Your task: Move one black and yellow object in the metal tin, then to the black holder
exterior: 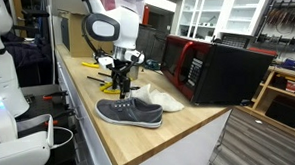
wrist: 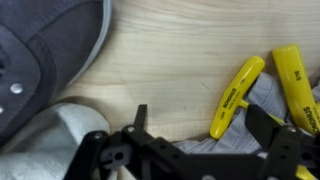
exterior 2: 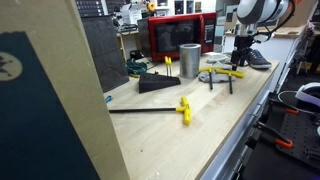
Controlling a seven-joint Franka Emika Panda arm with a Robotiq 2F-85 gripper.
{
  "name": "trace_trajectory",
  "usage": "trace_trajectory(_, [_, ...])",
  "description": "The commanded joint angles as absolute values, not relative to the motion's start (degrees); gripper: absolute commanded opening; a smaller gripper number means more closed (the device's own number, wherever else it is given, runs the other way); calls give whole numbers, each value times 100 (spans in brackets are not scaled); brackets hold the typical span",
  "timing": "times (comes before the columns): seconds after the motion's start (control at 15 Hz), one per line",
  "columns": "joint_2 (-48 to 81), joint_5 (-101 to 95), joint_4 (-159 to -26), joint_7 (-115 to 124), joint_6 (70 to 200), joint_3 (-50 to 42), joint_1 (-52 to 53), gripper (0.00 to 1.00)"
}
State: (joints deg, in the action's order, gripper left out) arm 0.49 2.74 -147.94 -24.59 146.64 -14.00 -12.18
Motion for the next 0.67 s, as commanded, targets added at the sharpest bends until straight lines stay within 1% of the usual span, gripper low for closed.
trace_trajectory(0.0, [-157,710,-14862,-2559,14578,-1406,-1316,100])
trace_trajectory(0.2, [-174,1021,-14860,-2533,14652,-1439,-1364,100])
trace_trajectory(0.6, [32,1044,-14888,-2330,14920,-1514,-1456,100])
